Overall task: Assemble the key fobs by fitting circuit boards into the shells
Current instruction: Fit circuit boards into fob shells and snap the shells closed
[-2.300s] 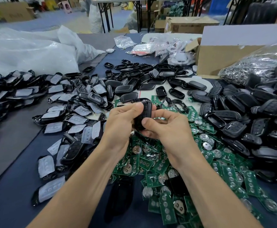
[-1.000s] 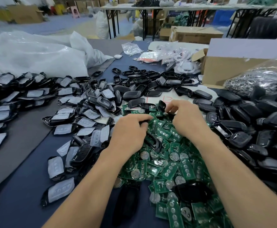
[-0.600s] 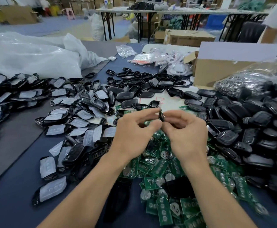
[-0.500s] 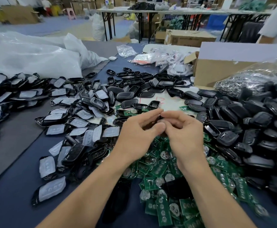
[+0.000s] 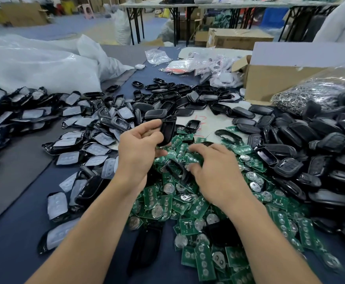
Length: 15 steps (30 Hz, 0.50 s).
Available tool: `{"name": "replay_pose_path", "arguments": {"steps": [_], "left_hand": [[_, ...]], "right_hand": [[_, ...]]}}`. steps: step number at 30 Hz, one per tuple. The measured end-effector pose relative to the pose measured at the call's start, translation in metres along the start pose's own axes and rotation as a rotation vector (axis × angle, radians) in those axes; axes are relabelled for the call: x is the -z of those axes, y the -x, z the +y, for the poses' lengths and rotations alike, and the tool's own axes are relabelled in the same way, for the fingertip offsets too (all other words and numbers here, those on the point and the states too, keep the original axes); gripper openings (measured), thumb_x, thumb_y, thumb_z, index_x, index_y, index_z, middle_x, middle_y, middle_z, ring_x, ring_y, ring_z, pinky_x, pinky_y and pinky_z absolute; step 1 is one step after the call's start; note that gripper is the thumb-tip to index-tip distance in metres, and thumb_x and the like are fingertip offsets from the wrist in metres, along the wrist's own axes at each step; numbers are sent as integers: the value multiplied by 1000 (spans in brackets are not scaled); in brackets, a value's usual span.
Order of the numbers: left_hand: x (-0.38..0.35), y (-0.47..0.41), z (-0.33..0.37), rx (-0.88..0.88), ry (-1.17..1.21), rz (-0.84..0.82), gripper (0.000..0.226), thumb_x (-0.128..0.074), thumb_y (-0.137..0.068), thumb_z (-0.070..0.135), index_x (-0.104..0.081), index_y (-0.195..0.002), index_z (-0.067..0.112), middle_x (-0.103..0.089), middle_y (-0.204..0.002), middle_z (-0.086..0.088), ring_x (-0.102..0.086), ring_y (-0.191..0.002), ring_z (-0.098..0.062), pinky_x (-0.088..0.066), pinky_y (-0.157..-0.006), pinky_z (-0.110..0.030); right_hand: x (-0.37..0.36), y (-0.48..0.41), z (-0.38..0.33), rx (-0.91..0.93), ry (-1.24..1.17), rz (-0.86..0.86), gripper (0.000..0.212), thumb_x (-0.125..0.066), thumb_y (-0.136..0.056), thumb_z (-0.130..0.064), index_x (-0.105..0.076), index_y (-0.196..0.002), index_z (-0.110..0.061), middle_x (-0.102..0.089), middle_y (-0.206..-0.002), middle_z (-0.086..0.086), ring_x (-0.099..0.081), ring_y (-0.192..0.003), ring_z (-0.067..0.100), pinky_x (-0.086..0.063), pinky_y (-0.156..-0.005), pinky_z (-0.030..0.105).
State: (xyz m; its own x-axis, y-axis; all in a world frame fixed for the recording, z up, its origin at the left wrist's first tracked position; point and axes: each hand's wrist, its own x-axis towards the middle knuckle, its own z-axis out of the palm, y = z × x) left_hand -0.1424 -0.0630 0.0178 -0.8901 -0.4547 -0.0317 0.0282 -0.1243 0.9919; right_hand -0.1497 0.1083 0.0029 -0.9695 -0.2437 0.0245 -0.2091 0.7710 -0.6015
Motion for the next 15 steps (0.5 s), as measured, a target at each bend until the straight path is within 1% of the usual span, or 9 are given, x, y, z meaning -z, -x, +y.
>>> {"name": "replay_pose_path", "arguments": {"steps": [3, 4, 6, 7, 8, 10, 12, 14, 15], "left_hand": [[0, -1, -2, 7, 6, 50, 26, -66, -95, -5, -76, -112, 12, -79, -95, -13, -73, -80, -20, -55, -55, -21], [0, -1, -2, 9, 9, 53, 26, -66, -95, -5, -76, -111, 12, -79, -93, -11, -73, -80, -19, -56, -56, -21], [1, 0, -1, 10, 4, 52, 26, -66, -94, -5, -77, -110, 13, -76, -92, -8, -73, -79, -18, -57, -57, -22], [1, 0, -1, 8, 2, 49, 26, -66, -94, -5, -77, -109, 13, -75, -91, -8, -73, -79, -18, -57, -57, -22], [1, 0, 0, 4, 1, 47, 26, -66, -94, -6, -77, -109, 13, -76, -90, -7, -74, -78, -17, -58, -58, -22], [1, 0, -1, -4, -7, 35, 26, -66, -94, -6, -76, -110, 12, -78, -91, -4, -77, -80, -14, -60, -61, -23], [0, 0, -2, -10, -27, 4, 25, -66, -95, -6, -76, -112, 10, -81, -94, -4, -79, -85, -14, -62, -65, -24], [-1, 1, -4, -26, -75, -46, 26, -67, -94, -6, -77, -110, 12, -82, -93, 0, -79, -87, -15, -63, -68, -25], [-2, 2, -5, -35, -107, -73, 27, -68, -93, -6, -78, -108, 14, -82, -93, 1, -79, -86, -15, -63, -68, -25]], "right_hand": [[1, 0, 0, -15, -92, 83, 29, -75, -93, -31, -71, -121, -36, -62, -124, -1, -58, -119, 22, -51, -103, 40], [3, 0, 1, -23, -144, 103, 23, -79, -90, -28, -73, -111, -36, -65, -121, -3, -68, -101, 16, -57, -87, 29], [3, 0, 2, -14, -217, 155, 18, -81, -89, -19, -71, -87, -34, -66, -117, -4, -66, -55, 3, -48, -55, 8], [3, 1, 3, -3, -222, 197, 23, -80, -89, -17, -68, -79, -33, -67, -117, -6, -63, -51, -1, -45, -55, 5], [2, 0, 4, 7, -229, 246, 25, -79, -90, -17, -67, -75, -34, -68, -115, -8, -63, -58, -4, -45, -63, 3], [2, 0, 2, 6, -311, 347, 23, -76, -92, -19, -66, -77, -34, -72, -106, -16, -58, -62, 1, -44, -70, 7], [4, -1, 2, -10, -553, 378, 20, -73, -93, -17, -66, -81, -31, -76, -88, -11, -56, -54, 22, -45, -57, 13], [9, 0, -3, -55, -871, 310, 21, -71, -95, -12, -68, -80, -27, -75, -74, 4, -51, -48, 24, -42, -50, 24], [11, 1, -4, -84, -981, 271, 24, -71, -95, -12, -70, -76, -26, -71, -69, 8, -47, -47, 17, -40, -48, 23]]}}
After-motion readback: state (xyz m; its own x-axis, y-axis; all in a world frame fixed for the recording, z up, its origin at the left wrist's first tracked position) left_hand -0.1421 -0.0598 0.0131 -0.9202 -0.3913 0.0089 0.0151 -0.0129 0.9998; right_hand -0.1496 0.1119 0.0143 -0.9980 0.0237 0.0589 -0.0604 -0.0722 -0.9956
